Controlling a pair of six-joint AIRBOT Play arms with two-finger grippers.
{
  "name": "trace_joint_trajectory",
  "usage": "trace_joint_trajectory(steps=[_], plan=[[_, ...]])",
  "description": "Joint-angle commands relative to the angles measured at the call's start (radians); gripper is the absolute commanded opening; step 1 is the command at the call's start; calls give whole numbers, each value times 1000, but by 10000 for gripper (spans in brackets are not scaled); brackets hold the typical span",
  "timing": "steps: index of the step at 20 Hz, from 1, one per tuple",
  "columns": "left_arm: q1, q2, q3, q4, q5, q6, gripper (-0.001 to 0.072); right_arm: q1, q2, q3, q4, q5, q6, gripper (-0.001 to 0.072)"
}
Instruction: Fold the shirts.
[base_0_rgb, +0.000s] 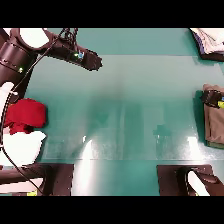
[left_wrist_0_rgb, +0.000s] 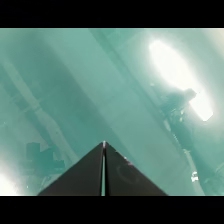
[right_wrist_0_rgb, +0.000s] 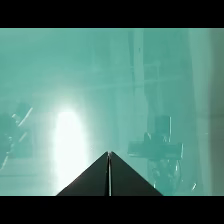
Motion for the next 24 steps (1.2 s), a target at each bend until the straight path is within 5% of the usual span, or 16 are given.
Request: trace_joint_trajectory(steps=[1, 14, 17, 22, 23, 24], plan=[[0, 0, 0, 0, 2, 0, 23, 3, 0, 0, 1, 2, 0, 19], [4, 2, 3, 3, 85, 2, 22, 3, 0, -1, 0, 46, 0, 19], [80, 48, 55, 98, -66, -34, 22, 3, 0, -1, 0, 46, 0, 19], [287, 172, 17, 518, -382, -69, 27, 5, 1, -1, 1, 45, 0, 19], [341, 184, -32, 541, -399, -87, 256, 5, 1, -1, 2, 45, 0, 19], [390, 189, -87, 540, -396, -116, 580, 5, 1, -1, 1, 46, 0, 19]])
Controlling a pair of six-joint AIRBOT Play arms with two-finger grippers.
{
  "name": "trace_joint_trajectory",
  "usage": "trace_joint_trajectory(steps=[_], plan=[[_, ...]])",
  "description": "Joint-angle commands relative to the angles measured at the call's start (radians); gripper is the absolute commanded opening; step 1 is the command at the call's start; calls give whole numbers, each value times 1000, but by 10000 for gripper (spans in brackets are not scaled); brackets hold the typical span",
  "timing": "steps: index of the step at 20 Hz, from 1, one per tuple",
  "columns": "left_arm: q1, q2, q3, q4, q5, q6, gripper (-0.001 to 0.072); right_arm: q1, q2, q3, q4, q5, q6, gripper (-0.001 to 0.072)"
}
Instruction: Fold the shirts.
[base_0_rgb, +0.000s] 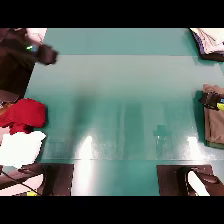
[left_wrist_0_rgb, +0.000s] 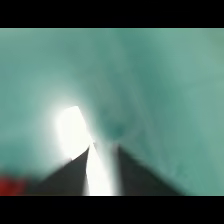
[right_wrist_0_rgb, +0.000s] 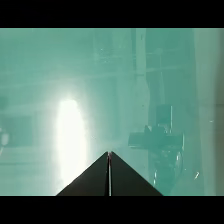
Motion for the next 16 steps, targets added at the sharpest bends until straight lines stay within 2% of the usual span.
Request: trace_joint_trajectory(steps=[1, 6, 11, 12, 13, 14, 15, 16], plan=[[165, 37, -142, 154, -109, -80, 675, 1, 1, 0, 1, 1, 0, 19], [325, 37, -537, 153, 69, -99, 675, 1, 1, 0, 1, -2, 0, 19], [347, 37, -809, 153, 291, -101, 672, 1, 1, 0, 1, -2, 0, 19], [347, 37, -823, 154, 310, -106, 575, 1, 1, 0, 1, -2, 0, 19], [347, 37, -822, 153, 309, -108, 309, 1, 1, 0, 1, -2, 0, 19], [347, 38, -812, 153, 304, -106, 133, 1, 1, 0, 1, -3, 0, 19], [347, 39, -793, 152, 292, -106, 34, 1, 1, 0, 1, -8, 0, 19], [344, 39, -761, 147, 275, -106, 23, 1, 1, 0, 1, -16, 0, 19]])
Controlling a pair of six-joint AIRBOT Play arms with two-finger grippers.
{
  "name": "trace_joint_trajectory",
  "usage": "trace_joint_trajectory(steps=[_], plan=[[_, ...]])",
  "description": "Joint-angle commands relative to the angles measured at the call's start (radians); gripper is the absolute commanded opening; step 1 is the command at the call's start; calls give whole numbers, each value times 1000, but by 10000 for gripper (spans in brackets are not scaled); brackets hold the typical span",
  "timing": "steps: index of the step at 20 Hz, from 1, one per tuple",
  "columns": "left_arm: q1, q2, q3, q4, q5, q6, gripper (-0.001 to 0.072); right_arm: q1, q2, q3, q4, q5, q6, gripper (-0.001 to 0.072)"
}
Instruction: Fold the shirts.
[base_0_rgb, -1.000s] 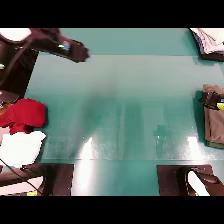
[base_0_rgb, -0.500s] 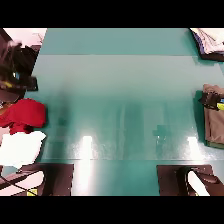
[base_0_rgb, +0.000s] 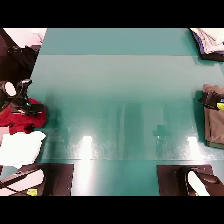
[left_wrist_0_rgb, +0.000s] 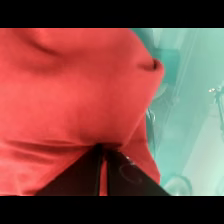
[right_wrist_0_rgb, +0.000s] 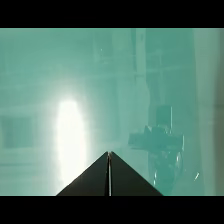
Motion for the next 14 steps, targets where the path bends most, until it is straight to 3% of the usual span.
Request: trace_joint_trajectory(steps=[1, 4, 6, 9, 10, 14], plan=[[2, 1, 61, -21, -13, 2, 23, 1, 1, 0, 2, -23, 0, 19], [2, 14, 299, -217, -107, 66, 22, 1, 1, 31, 0, -33, 0, 19], [2, 46, 476, -476, -123, 153, 22, 1, 1, 91, 0, -51, 0, 19], [-9, 83, 692, -945, -157, 351, 22, 1, 1, 193, 0, -105, 0, 19], [-39, 85, 745, -1035, -166, 391, 22, 1, 0, 223, 0, -122, 0, 19], [-332, 87, 835, -1060, -162, 461, 22, 1, 0, 304, 0, -168, 0, 19]])
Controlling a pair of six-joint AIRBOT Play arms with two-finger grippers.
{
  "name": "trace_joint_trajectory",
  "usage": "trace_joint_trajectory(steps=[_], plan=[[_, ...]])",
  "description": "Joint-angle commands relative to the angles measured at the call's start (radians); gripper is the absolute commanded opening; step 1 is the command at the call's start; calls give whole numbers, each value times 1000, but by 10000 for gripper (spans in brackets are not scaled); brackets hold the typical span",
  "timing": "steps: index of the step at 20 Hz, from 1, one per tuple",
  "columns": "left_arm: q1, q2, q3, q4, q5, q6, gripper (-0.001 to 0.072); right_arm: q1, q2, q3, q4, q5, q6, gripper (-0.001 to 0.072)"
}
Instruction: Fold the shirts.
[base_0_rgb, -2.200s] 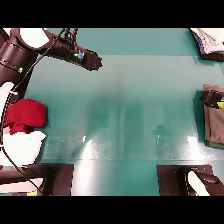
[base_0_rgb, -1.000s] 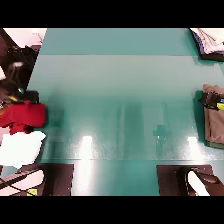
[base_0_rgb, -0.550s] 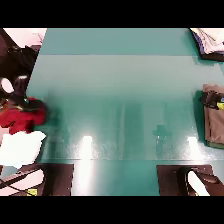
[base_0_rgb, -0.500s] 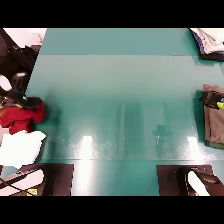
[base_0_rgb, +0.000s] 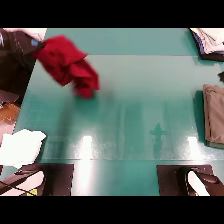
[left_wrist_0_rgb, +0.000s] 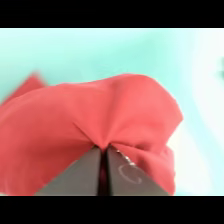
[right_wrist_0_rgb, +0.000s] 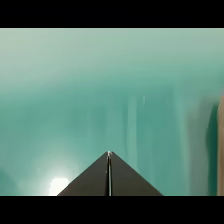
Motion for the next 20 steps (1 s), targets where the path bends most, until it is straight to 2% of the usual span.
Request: trace_joint_trajectory(steps=[1, 5, 8, 10, 11, 13, 15, 17, 19, 20], plan=[[-241, -1, 83, -142, -3, 130, 22, 1, 0, 72, -1, -42, 0, 19], [-422, -87, 83, -42, 31, 149, 22, 1, 0, 83, -1, -39, 0, 19], [-420, -198, 82, 78, 29, 129, 23, 1, 0, 83, -1, -35, 0, 19], [-408, -274, 81, 179, 37, 76, 24, 1, 0, 83, -3, -23, 0, 19], [-406, -307, 81, 219, 37, 37, 51, 1, 0, 82, -4, -19, -1, 19], [-389, -356, 81, 303, 36, -30, 595, 0, 0, 82, -10, -19, -1, 19], [-338, -369, 81, 332, 7, -98, 603, 0, 0, 82, -10, -19, -1, 19], [-272, -368, 80, 329, -81, -140, 603, 0, 0, 82, -10, -19, -1, 19], [-231, -360, 23, 288, -157, -156, 603, 0, 0, 82, -10, -19, -1, 19], [-230, -352, -41, 257, -152, -158, 603, 1, 0, 82, -10, -19, -1, 19]])
